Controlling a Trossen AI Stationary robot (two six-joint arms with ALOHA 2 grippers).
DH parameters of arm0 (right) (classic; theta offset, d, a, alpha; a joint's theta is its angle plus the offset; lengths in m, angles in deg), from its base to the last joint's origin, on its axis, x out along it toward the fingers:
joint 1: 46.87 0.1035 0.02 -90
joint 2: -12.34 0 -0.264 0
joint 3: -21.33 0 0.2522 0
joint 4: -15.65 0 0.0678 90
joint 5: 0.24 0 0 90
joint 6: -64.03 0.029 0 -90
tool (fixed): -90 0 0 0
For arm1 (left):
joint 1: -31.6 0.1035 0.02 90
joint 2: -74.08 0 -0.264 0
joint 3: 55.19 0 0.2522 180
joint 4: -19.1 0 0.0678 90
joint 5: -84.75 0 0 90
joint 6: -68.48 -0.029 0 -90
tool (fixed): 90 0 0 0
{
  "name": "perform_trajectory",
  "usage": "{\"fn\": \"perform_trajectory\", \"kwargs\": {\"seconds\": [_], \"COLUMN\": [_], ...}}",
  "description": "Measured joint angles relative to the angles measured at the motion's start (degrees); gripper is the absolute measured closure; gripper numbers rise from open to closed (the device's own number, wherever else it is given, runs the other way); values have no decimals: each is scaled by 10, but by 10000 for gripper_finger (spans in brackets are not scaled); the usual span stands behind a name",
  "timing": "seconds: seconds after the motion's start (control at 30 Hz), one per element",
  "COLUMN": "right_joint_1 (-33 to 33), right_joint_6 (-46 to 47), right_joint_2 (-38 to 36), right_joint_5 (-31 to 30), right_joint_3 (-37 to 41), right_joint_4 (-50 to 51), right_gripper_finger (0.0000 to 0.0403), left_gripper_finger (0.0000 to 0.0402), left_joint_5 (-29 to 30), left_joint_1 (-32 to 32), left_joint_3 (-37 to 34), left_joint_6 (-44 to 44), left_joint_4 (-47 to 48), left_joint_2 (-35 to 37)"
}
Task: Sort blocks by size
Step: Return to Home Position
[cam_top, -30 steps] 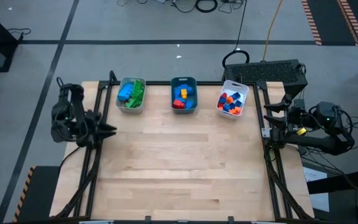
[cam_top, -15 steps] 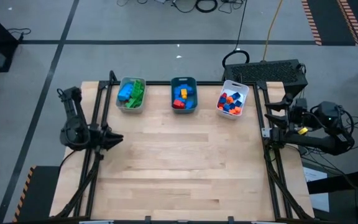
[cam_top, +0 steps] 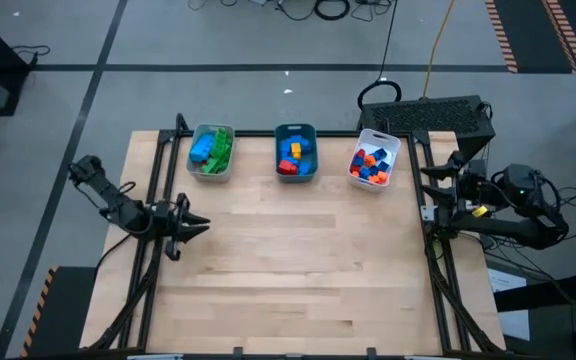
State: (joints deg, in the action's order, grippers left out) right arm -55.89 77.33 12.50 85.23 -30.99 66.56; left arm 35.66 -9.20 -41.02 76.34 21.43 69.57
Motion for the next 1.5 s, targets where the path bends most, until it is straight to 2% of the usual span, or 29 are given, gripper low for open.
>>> {"fn": "perform_trajectory", "kwargs": {"seconds": [0.1,0.2,0.3,0.47,0.7,0.87,0.97,1.13,1.4,1.43,1.5], "right_joint_1": [0,0,0,1,2,6,16,32,35,35,35], "right_joint_6": [5,11,16,59,97,127,113,95,128,128,128], "right_joint_2": [0,0,0,0,-1,-1,-1,17,24,23,23], "right_joint_5": [1,9,54,101,140,153,133,29,48,48,47], "right_joint_3": [9,32,75,170,277,317,348,377,377,377,377], "right_joint_4": [7,-5,-57,-210,-299,-318,-353,-385,-382,-382,-383], "right_gripper_finger": [165,165,165,165,165,165,165,165,165,165,165], "left_gripper_finger": [317,317,317,318,318,318,318,318,317,317,317], "left_joint_5": [-38,-110,-185,-267,-308,-354,-382,-430,-399,-404,-451], "left_joint_1": [36,69,98,140,182,200,206,217,217,217,216], "left_joint_3": [1,1,3,4,4,0,0,0,0,0,0], "left_joint_6": [-38,-52,-48,7,-7,50,53,85,98,98,121], "left_joint_4": [-6,-4,-4,41,69,94,101,107,100,98,94], "left_joint_2": [16,44,45,45,45,45,45,31,23,24,24]}}
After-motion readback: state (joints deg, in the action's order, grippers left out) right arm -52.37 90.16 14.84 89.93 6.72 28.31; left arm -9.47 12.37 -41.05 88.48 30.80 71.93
